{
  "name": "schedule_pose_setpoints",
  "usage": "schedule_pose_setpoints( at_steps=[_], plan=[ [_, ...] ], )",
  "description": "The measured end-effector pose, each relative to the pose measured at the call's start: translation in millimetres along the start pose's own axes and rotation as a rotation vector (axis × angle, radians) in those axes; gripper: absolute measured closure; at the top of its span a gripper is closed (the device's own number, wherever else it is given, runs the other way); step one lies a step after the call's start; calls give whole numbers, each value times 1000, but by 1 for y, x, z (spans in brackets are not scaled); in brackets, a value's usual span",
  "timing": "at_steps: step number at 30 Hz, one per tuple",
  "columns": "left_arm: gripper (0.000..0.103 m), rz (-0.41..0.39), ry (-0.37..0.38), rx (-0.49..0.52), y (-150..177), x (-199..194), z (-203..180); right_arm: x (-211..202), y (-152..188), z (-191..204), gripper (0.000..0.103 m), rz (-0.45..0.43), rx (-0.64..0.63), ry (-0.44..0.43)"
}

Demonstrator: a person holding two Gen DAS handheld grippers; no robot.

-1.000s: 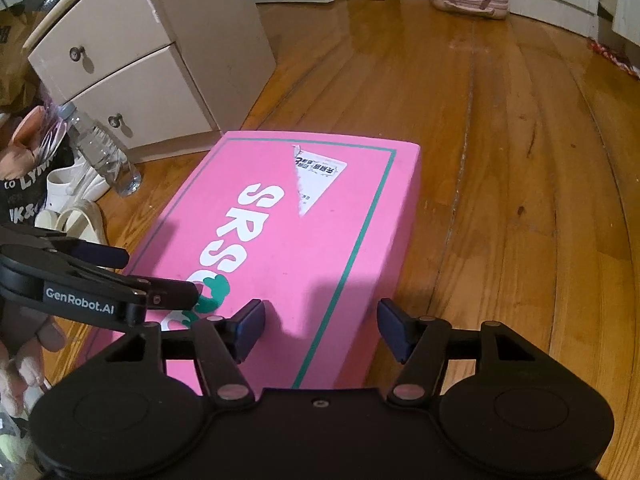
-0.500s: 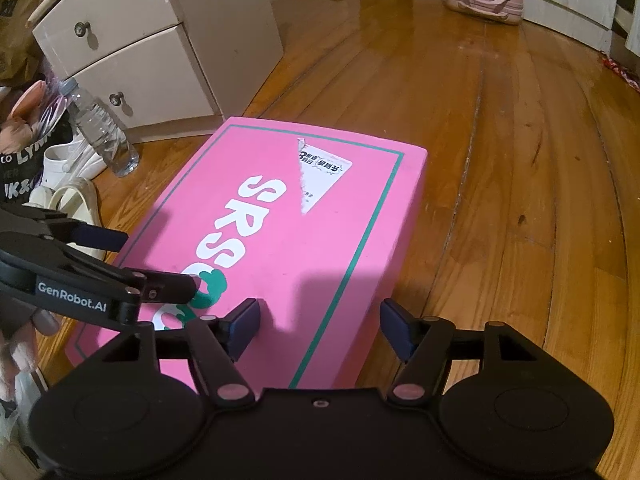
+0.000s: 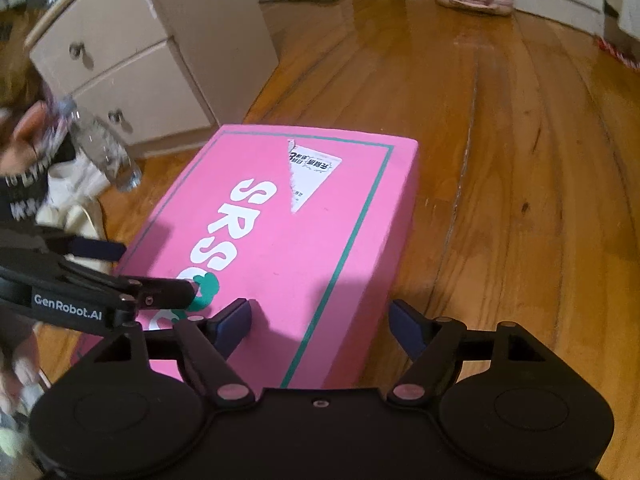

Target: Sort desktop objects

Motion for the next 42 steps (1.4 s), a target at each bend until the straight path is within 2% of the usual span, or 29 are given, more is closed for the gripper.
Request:
schedule_pose_setpoints(
  at_steps=[5, 9, 15, 19, 21, 23, 25, 28, 37, 42],
  plan=[
    [0, -28, -39, 35, 11, -8, -14, 2, 1, -7, 19, -8, 19, -35],
    [0, -51, -8, 20, 22, -24, -19, -3, 8, -5, 19, 20, 26, -86],
    [0, -108, 4, 46, 46, -63, -38, -37, 46, -9, 19, 11, 45, -153],
    [0, -110, -20, 30, 64, -81, -53, -59, 66, -14, 19, 35, -18, -119],
    [0, -123, -45, 36, 71, -89, -61, -73, 71, -14, 19, 24, -54, -98],
    [0, -149, -87, 45, 79, -98, -70, -80, 74, -15, 19, 13, -84, -131],
    [0, -223, -168, 60, 91, -110, -83, -81, 75, -18, 19, 15, -78, -165],
    [0, -274, -192, 34, 105, -122, -93, -84, 78, -19, 19, 17, -93, -149],
    [0, -233, -103, -25, 134, -134, -111, -122, 87, -8, 19, 9, -236, -99],
    [0, -255, -68, -26, 140, -148, -123, -147, 90, -5, 19, -22, -293, -75]
  ],
)
Point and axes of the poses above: each gripper's, at about its wrist camera, not at the fingertips, and x roughly the way its jaws point, z to its left, y to its underside, the point moved 2 cm from there along x, roughly the way its jaws point, and after that the axes turned 3 degrees about y, right-handed, at the moved point
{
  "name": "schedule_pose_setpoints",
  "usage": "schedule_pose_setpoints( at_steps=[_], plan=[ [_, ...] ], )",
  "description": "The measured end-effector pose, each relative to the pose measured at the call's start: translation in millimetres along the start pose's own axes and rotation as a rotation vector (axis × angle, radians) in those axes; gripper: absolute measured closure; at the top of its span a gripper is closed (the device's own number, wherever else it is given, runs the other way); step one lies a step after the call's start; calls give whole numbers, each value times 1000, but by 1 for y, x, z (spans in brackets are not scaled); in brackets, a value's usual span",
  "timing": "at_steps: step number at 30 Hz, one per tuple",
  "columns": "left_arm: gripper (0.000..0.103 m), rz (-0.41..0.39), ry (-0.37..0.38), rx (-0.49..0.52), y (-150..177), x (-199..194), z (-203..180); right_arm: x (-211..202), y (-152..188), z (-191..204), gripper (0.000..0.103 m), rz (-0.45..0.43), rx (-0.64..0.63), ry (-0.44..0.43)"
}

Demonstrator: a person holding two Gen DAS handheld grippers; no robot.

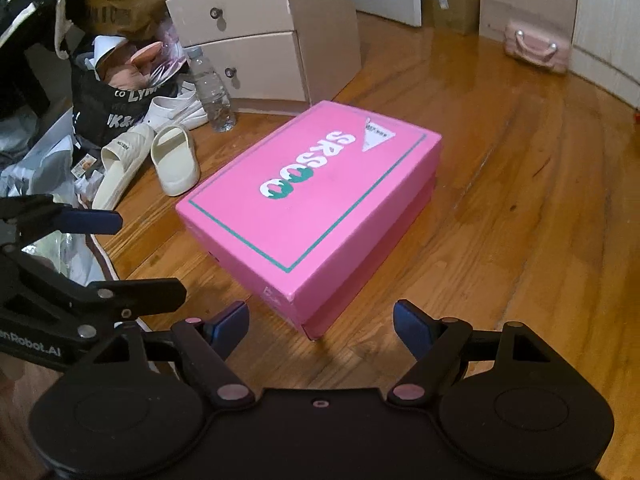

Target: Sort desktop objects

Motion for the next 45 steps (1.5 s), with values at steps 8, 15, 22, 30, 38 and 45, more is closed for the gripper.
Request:
schedule_pose_setpoints(
  at_steps=[8, 15, 22, 30, 38, 45],
  plan=[
    [0, -39, 8, 48, 4, -7, -18, -11, -4, -3, 19, -13, 2, 48],
    [0, -9, 25, -13, 4, -3, -14, -10, -3, -1, 19, -6, -1, 61],
    [0, -3, 9, -5, 4, -3, -17, -8, -2, -2, 19, 3, -4, 66],
    [0, -6, -6, -3, 3, -6, -17, -7, -2, 0, 19, 6, 0, 65],
    [0, -71, -37, 9, 4, -16, -17, -7, -2, 3, 19, -7, 2, 41],
    [0, -71, -25, -9, 0, -18, -15, -5, -1, 5, 19, -2, -4, 44]
  ],
)
Point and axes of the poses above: each gripper's, at about its wrist camera, not at the fingertips, and x roughly the way its jaws point, z to its left, y to its underside, the point moved 2 cm from there along x, roughly the way its jaws point, and after that the axes turned 3 degrees about y, right-handed, at the moved point
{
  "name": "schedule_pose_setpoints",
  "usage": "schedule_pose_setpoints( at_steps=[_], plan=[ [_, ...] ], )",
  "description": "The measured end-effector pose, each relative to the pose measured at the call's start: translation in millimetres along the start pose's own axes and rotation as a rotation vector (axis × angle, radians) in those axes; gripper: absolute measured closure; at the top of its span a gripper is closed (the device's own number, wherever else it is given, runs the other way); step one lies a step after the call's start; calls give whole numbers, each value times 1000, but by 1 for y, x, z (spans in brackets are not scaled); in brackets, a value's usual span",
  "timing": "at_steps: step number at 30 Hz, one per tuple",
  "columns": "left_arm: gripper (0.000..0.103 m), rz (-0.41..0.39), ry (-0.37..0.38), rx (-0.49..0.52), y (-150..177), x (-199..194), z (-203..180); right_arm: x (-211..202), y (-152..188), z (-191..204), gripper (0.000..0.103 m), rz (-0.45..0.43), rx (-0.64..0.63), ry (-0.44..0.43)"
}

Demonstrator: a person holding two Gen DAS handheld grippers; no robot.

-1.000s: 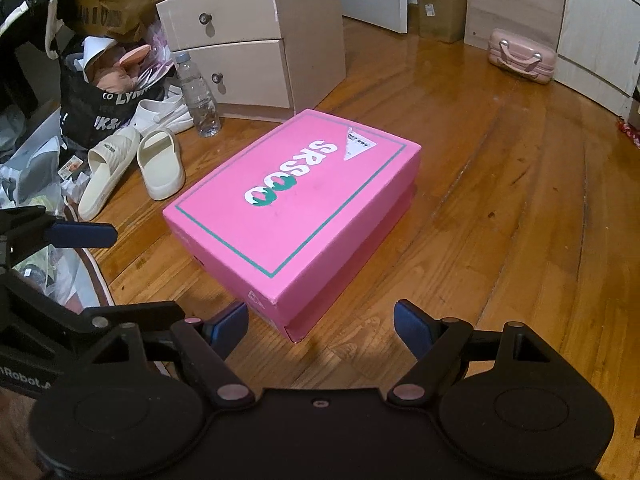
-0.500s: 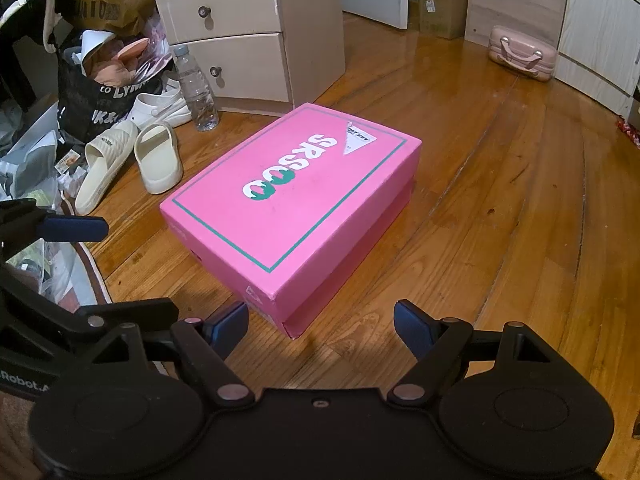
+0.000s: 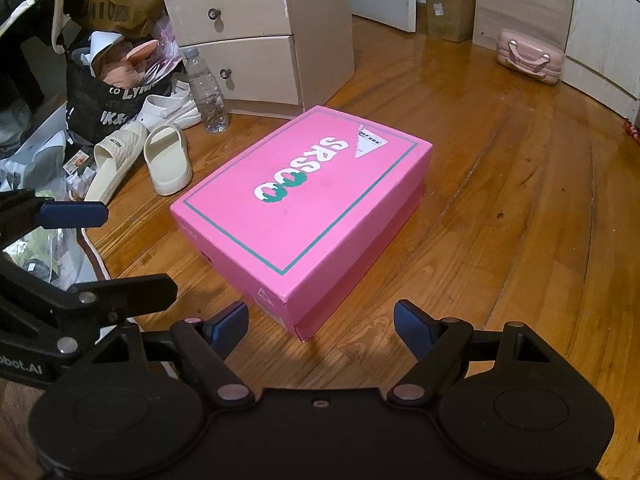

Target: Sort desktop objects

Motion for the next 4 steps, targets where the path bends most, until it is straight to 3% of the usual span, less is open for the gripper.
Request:
schedule_pose_setpoints(
  at_steps=[4],
  plan=[
    [0, -10, 3, -5, 1, 1, 0, 1, 1, 1, 19, 3, -1, 2]
  ],
)
Point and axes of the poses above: each gripper's, at about its wrist camera, not at the fingertips, and x roughly the way its jaws point, z to its left, y to its underside, the point moved 2 cm from there along x, roughly the way its jaws point, and after that the axes turned 3 degrees about y, right-handed, at the moved point
